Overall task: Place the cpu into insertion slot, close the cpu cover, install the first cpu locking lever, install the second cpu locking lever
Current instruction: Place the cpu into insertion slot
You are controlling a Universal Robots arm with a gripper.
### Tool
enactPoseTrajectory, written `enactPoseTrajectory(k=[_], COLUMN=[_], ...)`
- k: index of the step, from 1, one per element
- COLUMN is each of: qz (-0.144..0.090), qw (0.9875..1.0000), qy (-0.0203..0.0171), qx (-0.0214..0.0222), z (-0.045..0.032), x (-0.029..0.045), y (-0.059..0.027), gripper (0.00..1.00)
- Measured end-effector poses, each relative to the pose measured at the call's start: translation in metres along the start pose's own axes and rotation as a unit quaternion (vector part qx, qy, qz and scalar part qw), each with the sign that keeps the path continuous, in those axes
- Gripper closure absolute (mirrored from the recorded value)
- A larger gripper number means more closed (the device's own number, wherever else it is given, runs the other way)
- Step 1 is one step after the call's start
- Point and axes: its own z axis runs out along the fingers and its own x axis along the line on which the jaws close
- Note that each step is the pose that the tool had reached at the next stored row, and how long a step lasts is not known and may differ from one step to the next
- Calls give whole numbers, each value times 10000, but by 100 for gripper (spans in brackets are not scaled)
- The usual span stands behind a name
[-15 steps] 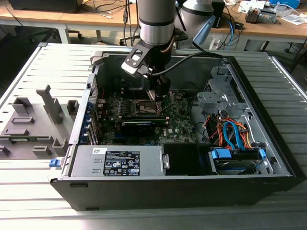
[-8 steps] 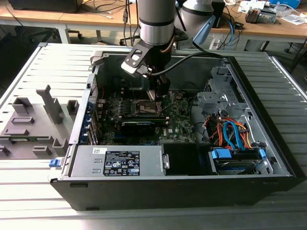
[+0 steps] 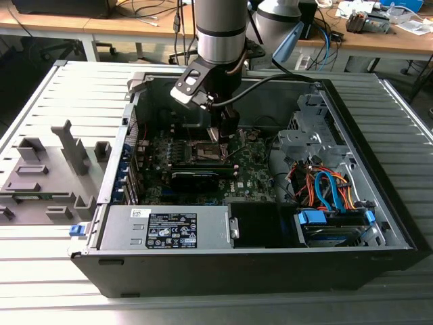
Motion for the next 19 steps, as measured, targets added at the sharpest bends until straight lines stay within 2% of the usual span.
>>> enactPoseTrajectory(k=[19], qz=[160], qw=[9999], qy=[-23], qx=[7], z=[0], x=[0], y=[0], gripper=[46])
